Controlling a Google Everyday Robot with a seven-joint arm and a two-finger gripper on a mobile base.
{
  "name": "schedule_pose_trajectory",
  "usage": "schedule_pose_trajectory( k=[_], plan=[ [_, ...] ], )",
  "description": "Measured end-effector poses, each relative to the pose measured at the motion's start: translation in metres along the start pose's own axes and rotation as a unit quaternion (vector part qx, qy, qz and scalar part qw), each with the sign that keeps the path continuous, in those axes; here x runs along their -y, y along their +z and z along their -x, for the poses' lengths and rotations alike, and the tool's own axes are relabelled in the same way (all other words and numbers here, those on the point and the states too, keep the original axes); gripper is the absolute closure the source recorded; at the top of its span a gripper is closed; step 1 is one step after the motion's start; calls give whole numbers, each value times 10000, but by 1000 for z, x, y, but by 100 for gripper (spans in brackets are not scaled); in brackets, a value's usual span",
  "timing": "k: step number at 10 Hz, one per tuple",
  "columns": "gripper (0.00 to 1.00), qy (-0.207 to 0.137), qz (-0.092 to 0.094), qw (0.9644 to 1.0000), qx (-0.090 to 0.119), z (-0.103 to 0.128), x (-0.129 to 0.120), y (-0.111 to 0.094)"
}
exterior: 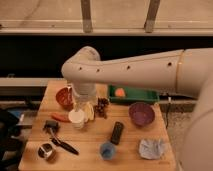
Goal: Wipe tray with brush
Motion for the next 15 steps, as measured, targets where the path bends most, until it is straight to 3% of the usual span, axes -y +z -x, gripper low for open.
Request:
schedule_pose_trajectory(
  k=[2,4,9,11,13,15],
  plan=[
    [37,-438,58,9987,-249,7,-43,29],
    [37,-730,114,9962,-454,3,-68,48],
    [37,-1142,329,9886,-923,-16,-98,76],
    [37,-1309,432,9838,-1146,-26,-113,94],
    [37,-1499,551,9799,-1196,-25,-133,103],
    [37,-1800,673,9741,-1191,-16,-169,109]
  ],
)
